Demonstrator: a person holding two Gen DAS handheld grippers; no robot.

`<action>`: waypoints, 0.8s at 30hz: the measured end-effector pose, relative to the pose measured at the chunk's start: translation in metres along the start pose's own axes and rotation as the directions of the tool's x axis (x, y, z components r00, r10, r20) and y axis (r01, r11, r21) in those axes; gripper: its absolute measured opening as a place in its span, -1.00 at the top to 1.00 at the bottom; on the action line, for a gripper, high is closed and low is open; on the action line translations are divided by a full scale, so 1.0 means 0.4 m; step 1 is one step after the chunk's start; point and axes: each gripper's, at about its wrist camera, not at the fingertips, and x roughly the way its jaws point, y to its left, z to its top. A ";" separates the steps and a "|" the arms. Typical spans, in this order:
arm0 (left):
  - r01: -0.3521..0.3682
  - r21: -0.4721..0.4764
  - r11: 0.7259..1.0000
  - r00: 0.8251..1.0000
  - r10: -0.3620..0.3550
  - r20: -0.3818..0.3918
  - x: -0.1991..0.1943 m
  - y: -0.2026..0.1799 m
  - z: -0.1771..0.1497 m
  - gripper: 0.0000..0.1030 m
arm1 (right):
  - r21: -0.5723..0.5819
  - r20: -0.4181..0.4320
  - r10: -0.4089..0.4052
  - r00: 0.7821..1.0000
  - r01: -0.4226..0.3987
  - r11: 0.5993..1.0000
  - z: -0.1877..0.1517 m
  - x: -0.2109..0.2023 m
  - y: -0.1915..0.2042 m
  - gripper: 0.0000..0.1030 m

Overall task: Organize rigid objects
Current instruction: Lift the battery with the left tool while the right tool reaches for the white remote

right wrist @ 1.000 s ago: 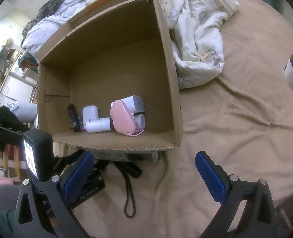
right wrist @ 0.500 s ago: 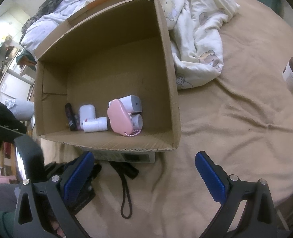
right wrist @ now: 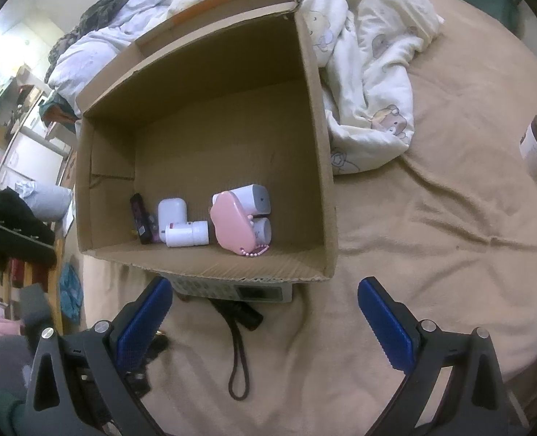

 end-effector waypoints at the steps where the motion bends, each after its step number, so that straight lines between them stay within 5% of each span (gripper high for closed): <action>1: 0.000 -0.011 1.000 1.000 0.001 0.018 -0.023 0.005 0.004 0.24 | 0.005 -0.002 0.004 1.000 -0.004 1.000 0.001 0.001 -0.002 -1.00; 13: -0.018 -0.067 0.998 0.984 0.030 0.176 -0.275 0.178 0.132 0.24 | 0.037 -0.081 0.040 0.996 -0.037 0.999 -0.021 0.055 -0.005 -1.00; 17: -0.052 -0.076 0.996 0.977 0.067 0.204 -0.286 0.214 0.137 0.24 | 0.007 -0.114 0.029 0.993 -0.028 1.000 -0.016 0.097 -0.001 -1.00; 24: 0.004 -0.167 0.986 0.980 0.029 0.195 -0.252 0.254 0.150 0.24 | -0.146 -0.148 0.004 0.989 -0.026 0.989 0.018 0.160 0.052 -1.00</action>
